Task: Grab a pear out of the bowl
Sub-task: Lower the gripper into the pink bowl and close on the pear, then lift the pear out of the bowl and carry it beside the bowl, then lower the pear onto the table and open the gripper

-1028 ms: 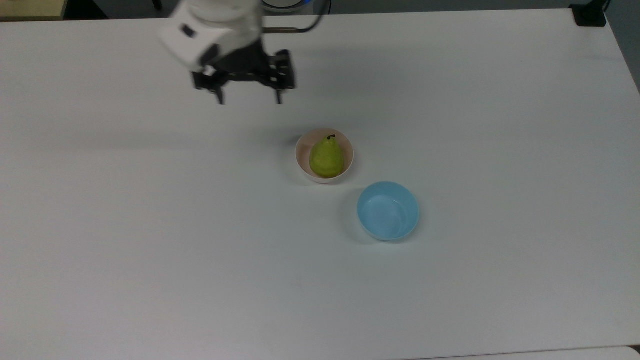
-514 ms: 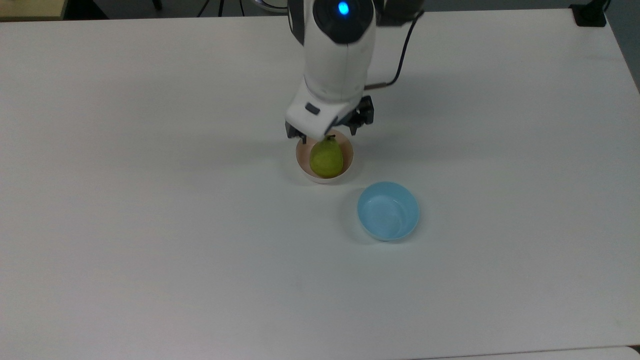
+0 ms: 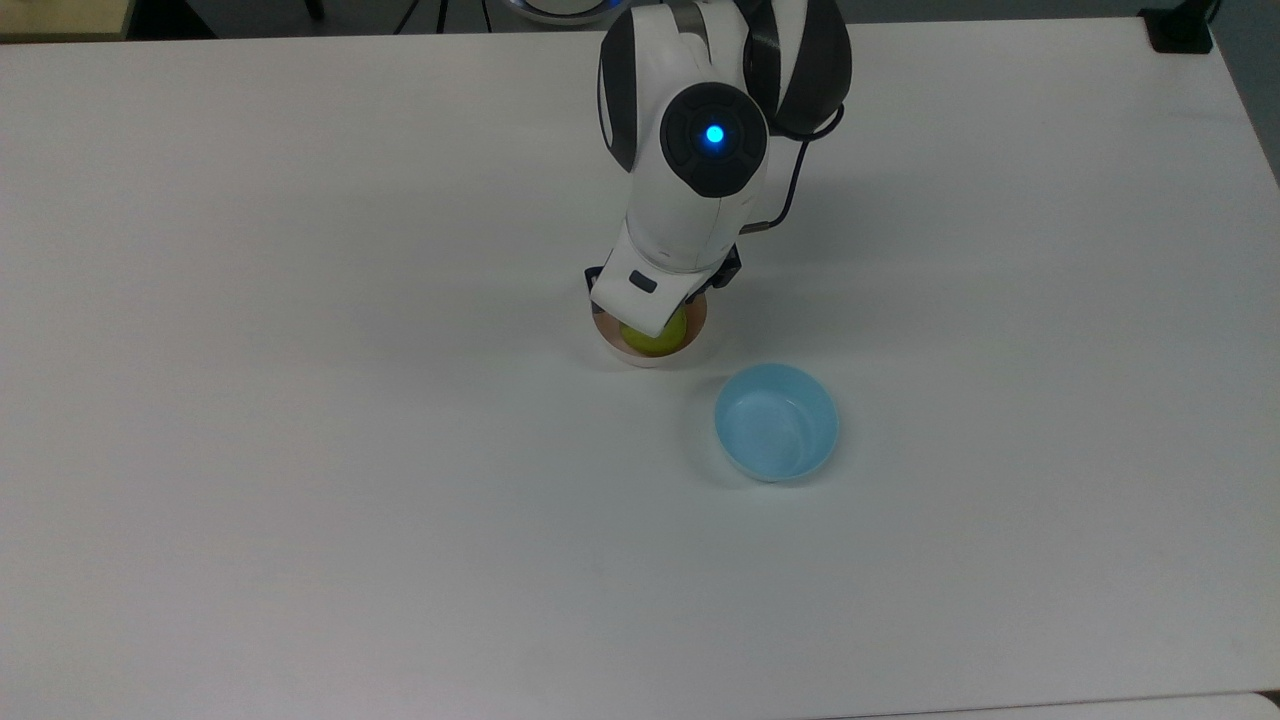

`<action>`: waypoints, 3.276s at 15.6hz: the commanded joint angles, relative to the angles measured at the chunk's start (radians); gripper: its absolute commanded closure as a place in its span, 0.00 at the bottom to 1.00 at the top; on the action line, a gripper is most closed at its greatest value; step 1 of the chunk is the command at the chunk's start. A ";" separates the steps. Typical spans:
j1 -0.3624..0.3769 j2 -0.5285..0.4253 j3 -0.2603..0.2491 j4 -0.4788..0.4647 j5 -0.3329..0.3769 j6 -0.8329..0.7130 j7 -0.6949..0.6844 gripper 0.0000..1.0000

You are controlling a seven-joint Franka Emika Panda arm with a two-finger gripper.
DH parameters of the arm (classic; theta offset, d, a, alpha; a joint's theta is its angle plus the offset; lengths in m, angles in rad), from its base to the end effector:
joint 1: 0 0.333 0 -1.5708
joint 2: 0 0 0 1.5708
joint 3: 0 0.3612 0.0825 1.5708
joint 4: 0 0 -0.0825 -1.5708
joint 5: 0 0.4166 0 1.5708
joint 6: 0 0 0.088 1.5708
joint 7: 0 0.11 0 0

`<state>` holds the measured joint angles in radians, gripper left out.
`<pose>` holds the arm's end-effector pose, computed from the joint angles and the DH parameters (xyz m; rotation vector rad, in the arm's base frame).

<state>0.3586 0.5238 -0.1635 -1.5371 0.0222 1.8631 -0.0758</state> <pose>0.7053 0.1594 0.3600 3.0252 0.4205 -0.2862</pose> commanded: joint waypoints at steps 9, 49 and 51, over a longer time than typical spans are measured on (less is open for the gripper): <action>0.002 -0.140 -0.025 -0.020 0.002 -0.033 -0.036 0.83; -0.279 -0.317 -0.017 0.020 -0.028 -0.217 0.059 0.00; -0.279 -0.321 -0.016 0.034 -0.028 -0.245 0.073 0.00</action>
<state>0.0720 0.2289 -0.1800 -1.5125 0.0029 1.6741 -0.0451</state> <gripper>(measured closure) 0.000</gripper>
